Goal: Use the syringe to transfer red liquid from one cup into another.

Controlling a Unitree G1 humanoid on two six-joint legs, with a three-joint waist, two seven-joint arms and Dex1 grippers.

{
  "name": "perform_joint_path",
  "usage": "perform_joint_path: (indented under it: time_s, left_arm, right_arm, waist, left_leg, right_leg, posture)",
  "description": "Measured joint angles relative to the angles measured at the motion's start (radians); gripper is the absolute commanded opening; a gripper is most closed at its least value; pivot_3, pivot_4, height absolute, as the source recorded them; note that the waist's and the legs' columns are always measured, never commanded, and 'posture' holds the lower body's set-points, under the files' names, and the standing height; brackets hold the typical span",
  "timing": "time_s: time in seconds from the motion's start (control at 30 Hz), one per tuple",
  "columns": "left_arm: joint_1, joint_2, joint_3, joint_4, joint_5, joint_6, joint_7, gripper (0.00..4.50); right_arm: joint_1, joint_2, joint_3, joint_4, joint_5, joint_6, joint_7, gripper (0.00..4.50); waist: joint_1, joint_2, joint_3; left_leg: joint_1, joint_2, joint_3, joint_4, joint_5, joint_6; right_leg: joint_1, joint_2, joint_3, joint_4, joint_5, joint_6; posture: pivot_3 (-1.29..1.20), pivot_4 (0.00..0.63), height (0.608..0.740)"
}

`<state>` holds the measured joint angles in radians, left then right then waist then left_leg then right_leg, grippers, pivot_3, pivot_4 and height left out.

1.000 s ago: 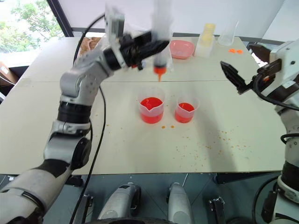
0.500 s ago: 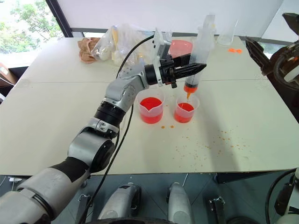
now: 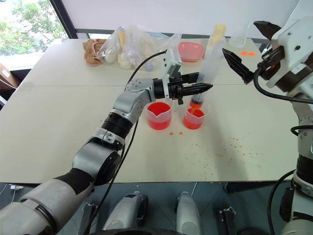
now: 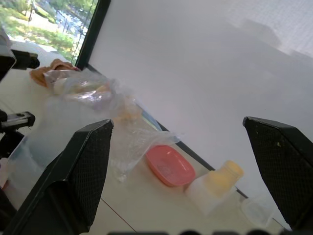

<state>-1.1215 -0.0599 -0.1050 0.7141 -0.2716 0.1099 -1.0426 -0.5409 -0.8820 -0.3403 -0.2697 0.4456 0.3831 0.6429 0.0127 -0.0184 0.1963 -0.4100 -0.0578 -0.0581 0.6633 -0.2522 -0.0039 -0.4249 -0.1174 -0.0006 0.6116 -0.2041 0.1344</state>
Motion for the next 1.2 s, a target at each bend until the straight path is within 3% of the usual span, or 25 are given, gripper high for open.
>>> perform_joint_path:
  time_s: [0.23,0.27,0.33,0.57,1.2]
  left_arm:
    - [0.011,-0.003,-0.030,0.015,0.042,-0.050,-0.017,1.44]
    - [0.010,-0.003,-0.029,0.018,0.043,-0.054,-0.018,1.44]
    - [0.010,-0.009,-0.029,0.022,0.043,-0.058,-0.018,1.44]
    - [0.009,-0.025,-0.018,0.031,0.043,-0.057,0.000,1.44]
    - [0.021,-0.038,0.004,-0.035,0.039,0.012,0.055,1.44]
  right_arm:
    - [0.002,0.006,0.023,0.000,0.000,-0.007,0.024,4.44]
    - [0.002,0.005,0.023,0.000,0.000,-0.007,0.026,4.21]
    - [0.003,0.005,0.025,0.000,0.000,-0.007,0.034,3.61]
    - [0.019,0.014,0.056,-0.021,0.012,-0.005,0.062,0.02]
    - [0.075,0.088,0.034,-0.097,0.031,0.052,0.004,0.02]
  waist:
    - [0.000,0.000,0.000]
    - [0.000,0.000,0.000]
    - [-0.001,0.000,0.000]
    - [0.000,0.000,0.000]
    - [0.000,0.000,0.000]
  left_leg:
    - [0.000,0.000,0.000,0.000,0.000,0.000]
    - [0.000,0.000,0.000,0.000,0.000,0.000]
    - [0.000,0.000,0.000,0.000,0.000,0.000]
    - [0.000,0.000,0.000,0.000,0.000,0.000]
    - [0.000,0.000,-0.001,0.000,0.000,0.000]
  right_leg:
    - [0.000,0.000,0.000,0.000,0.000,0.000]
    - [0.000,0.000,0.000,0.000,0.000,0.000]
    - [0.000,0.000,0.000,0.000,0.000,0.000]
    - [0.000,0.000,0.000,0.000,0.000,0.000]
    - [0.000,0.000,0.000,0.000,0.000,0.000]
  posture:
    - [0.00,0.150,0.740]
    - [0.00,0.150,0.740]
    - [0.00,0.150,0.740]
    - [0.00,0.150,0.740]
    - [0.00,0.150,0.740]
